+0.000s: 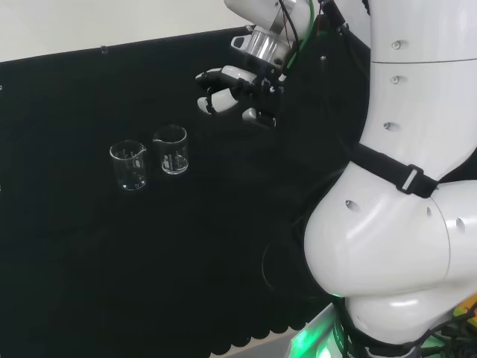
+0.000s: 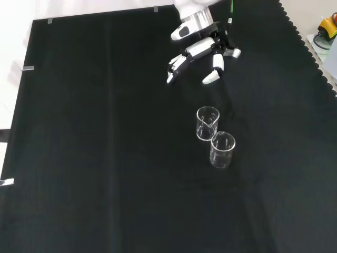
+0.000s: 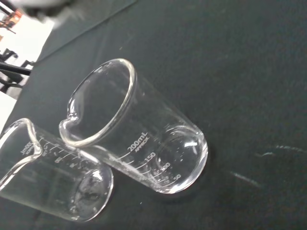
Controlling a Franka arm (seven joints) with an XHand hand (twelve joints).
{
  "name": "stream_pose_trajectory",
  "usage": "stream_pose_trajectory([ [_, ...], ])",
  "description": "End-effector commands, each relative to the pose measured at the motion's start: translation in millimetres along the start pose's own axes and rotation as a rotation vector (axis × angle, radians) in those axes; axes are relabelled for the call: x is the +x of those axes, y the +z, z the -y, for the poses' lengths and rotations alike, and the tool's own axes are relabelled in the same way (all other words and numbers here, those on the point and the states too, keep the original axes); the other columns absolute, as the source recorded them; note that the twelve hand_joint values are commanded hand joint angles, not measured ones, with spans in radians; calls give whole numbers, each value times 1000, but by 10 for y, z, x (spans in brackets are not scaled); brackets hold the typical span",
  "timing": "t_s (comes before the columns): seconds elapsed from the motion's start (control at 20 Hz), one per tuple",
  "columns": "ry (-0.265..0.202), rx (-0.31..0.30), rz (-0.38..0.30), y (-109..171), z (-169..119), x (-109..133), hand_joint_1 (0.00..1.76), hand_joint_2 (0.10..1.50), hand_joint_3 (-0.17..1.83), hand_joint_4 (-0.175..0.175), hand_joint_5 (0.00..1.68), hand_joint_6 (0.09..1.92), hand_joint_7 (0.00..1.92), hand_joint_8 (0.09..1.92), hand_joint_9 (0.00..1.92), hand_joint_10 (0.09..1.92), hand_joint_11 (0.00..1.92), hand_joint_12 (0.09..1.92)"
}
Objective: Pick up the beaker on the right.
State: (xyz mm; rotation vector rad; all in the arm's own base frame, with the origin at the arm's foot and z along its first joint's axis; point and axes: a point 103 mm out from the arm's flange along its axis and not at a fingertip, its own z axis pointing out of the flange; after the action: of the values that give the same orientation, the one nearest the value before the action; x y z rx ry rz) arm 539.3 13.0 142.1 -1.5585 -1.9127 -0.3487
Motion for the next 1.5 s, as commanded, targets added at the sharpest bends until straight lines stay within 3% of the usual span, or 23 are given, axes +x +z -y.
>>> stream_pose_trajectory([
  [0.05,-48,30,-87,116,-49,-53,883,402,1201,-31,368,87,285,526,379,621,0,1210],
  [0.8,-166,107,-171,220,-33,-169,888,300,1178,-68,352,87,288,596,367,625,0,1199],
  [1.5,-195,51,-227,406,71,-267,964,316,1179,-75,493,131,424,733,481,630,0,1252],
])
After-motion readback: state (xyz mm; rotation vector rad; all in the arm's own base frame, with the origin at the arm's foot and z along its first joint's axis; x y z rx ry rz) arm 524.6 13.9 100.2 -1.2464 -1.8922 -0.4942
